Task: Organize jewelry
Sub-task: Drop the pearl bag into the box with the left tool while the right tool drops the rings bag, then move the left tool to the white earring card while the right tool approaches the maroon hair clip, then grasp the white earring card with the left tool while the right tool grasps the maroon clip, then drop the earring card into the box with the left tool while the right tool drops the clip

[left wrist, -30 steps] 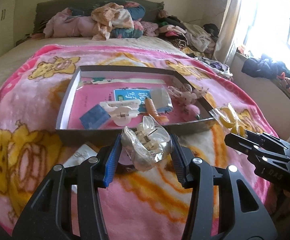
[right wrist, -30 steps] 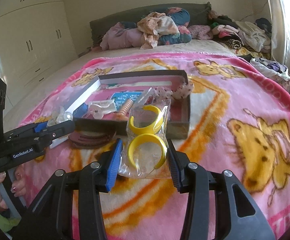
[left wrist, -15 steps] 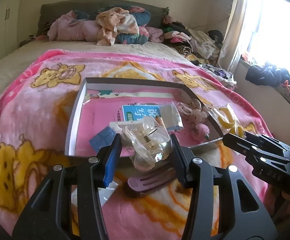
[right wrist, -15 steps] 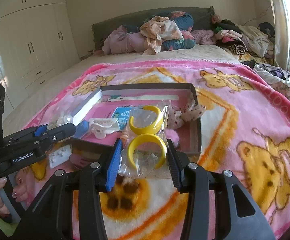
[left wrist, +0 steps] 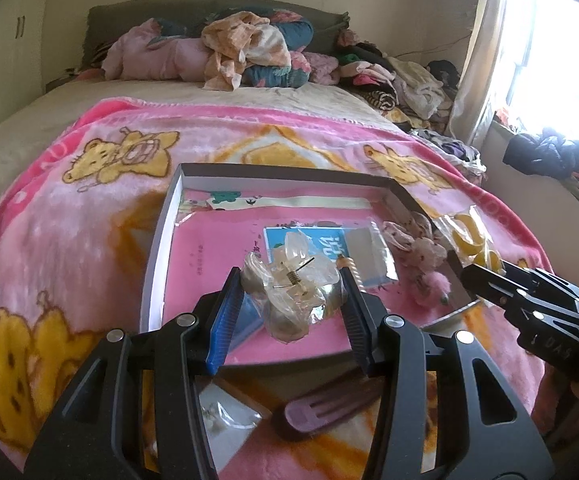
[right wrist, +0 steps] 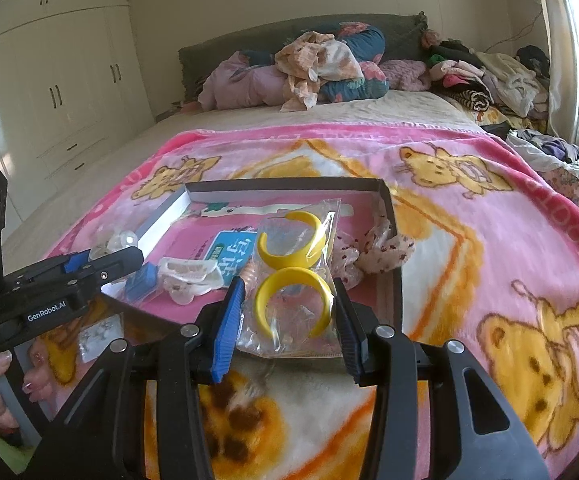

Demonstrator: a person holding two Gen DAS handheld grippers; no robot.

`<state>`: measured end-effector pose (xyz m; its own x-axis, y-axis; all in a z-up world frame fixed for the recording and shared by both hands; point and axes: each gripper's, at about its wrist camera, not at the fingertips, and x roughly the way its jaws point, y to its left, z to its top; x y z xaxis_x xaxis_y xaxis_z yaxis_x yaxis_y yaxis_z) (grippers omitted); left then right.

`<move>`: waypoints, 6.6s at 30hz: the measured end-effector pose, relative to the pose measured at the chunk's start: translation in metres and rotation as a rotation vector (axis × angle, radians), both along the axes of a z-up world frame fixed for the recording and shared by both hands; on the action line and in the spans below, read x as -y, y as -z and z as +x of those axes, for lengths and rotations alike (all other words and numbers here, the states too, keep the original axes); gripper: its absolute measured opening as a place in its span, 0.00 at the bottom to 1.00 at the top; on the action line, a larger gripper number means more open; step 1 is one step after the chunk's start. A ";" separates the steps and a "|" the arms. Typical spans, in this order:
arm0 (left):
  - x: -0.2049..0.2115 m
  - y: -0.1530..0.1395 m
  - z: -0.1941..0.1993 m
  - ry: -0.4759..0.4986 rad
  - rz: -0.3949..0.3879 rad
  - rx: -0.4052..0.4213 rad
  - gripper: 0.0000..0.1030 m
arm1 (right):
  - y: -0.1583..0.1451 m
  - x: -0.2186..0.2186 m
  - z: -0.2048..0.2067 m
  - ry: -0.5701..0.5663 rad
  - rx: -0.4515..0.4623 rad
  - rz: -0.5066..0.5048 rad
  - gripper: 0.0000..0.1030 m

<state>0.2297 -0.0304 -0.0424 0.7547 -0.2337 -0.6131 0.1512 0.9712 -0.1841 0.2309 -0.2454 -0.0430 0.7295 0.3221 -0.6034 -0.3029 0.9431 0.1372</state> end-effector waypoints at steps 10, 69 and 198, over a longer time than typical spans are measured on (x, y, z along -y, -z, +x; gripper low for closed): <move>-0.007 0.008 0.022 -0.024 0.017 -0.017 0.38 | 0.010 0.002 0.027 0.016 -0.016 -0.023 0.40; -0.018 0.021 0.033 -0.061 0.057 -0.036 0.58 | 0.019 0.010 0.016 0.053 -0.018 -0.025 0.69; 0.053 -0.022 -0.027 0.174 0.100 0.039 0.13 | -0.045 0.047 -0.041 0.063 0.078 0.137 0.06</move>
<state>0.2028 -0.0830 -0.0199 0.7315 -0.3025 -0.6111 0.3238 0.9428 -0.0791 0.1903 -0.2928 0.0015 0.7938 0.3495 -0.4977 -0.2581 0.9346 0.2446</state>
